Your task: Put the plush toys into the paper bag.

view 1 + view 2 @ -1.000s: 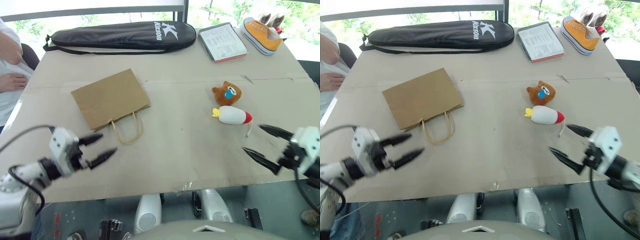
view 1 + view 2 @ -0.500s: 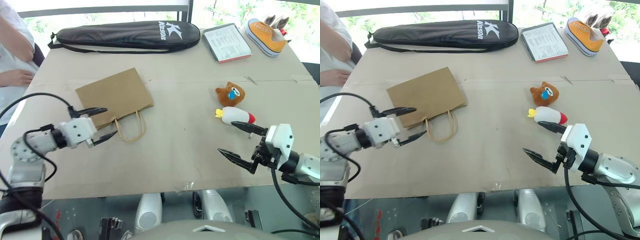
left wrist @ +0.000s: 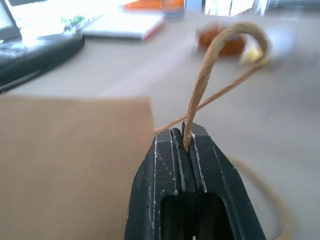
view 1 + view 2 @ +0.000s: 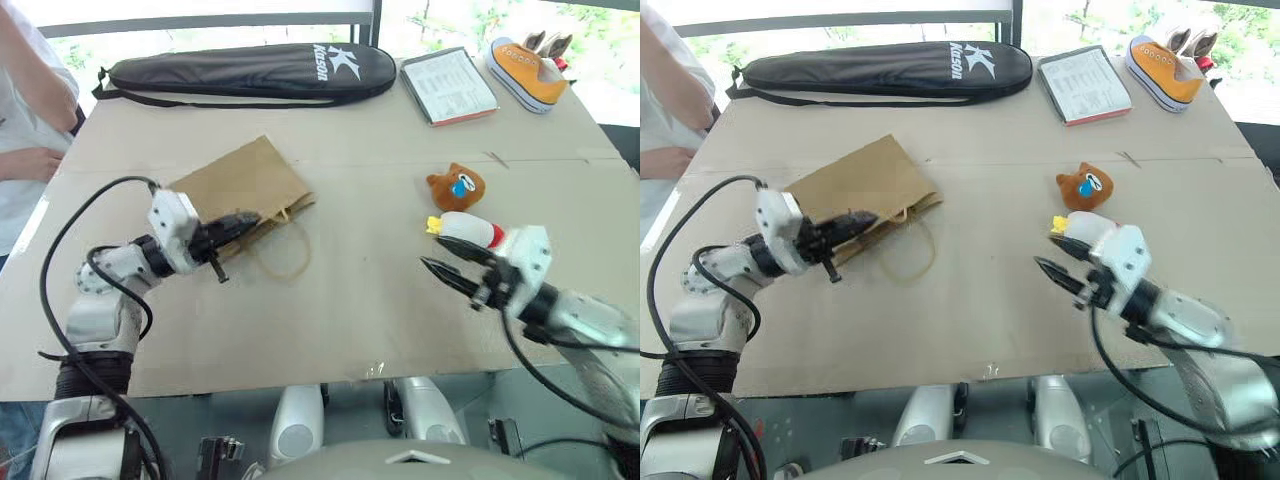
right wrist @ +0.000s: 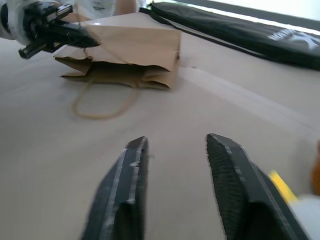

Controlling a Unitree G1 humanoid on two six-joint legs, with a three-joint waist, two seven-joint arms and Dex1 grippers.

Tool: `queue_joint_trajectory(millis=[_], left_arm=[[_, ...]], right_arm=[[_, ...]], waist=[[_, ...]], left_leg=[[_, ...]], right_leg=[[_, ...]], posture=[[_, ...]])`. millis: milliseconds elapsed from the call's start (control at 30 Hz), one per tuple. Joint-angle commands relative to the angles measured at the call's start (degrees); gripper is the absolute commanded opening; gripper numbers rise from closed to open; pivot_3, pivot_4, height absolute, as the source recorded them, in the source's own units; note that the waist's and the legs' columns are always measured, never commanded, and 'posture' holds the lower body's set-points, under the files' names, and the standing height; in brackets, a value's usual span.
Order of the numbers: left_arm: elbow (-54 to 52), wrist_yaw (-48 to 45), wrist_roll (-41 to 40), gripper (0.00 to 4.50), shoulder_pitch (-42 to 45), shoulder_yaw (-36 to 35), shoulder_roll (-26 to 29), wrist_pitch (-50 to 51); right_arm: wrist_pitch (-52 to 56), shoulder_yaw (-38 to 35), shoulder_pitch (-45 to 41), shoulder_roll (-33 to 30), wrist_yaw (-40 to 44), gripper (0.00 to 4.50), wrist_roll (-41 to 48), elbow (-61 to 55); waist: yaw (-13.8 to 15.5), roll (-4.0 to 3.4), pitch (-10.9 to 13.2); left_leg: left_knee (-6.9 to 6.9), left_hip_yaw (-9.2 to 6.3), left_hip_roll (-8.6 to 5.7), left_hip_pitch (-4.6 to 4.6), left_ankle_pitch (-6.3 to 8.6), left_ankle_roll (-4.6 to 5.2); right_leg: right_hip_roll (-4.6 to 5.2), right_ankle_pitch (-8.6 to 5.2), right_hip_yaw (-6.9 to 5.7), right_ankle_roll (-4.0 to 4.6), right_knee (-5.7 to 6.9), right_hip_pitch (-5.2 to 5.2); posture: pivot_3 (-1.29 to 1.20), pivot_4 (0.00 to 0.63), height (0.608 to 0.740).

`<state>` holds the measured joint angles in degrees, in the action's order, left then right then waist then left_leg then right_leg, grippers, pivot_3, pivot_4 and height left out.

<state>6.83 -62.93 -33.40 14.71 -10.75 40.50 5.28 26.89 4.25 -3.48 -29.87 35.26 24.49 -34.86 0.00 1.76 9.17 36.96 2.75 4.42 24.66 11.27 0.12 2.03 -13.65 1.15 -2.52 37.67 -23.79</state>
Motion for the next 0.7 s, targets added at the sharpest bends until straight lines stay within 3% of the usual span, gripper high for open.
queue_joint_trajectory(millis=[33,200,400,700], left_arm=[[-5.81,1.47,-5.47,0.00,1.71,-1.54,-0.48,7.44],[-14.55,4.82,-9.63,0.00,3.12,0.65,-3.48,15.00],[-18.70,7.89,-9.69,0.00,4.00,3.79,-9.46,16.99],[-21.47,11.89,-9.27,0.00,5.01,6.79,-16.84,17.05]], right_arm=[[-0.22,6.99,-8.57,4.15,-1.57,0.07,-5.08,7.08],[-5.79,13.42,-21.04,11.21,0.33,0.07,-11.06,23.35],[-10.83,16.42,-29.31,17.04,4.21,0.07,-13.72,37.89],[-15.93,17.75,-31.15,24.47,8.41,0.07,-15.51,52.64]], waist=[[-0.30,-0.01,0.00],[-0.48,0.01,0.01],[-0.67,0.01,0.01],[-0.73,0.01,0.02]], left_leg=[[0.04,-0.02,0.00,-0.01,0.00,0.00],[0.13,-0.01,-0.02,0.09,0.00,0.00],[0.08,-0.04,-0.03,0.10,0.00,0.01],[0.09,-0.07,-0.02,0.08,0.00,0.01]], right_leg=[[-0.01,0.00,0.00,0.00,0.06,0.00],[-0.02,0.12,0.03,0.17,0.08,0.00],[-0.07,0.20,0.05,-0.07,0.08,0.00],[-0.12,0.21,0.08,-0.08,0.16,0.00]], posture=[[0.00,0.150,0.740],[0.00,0.150,0.740],[0.00,0.150,0.740],[0.00,0.150,0.740]])
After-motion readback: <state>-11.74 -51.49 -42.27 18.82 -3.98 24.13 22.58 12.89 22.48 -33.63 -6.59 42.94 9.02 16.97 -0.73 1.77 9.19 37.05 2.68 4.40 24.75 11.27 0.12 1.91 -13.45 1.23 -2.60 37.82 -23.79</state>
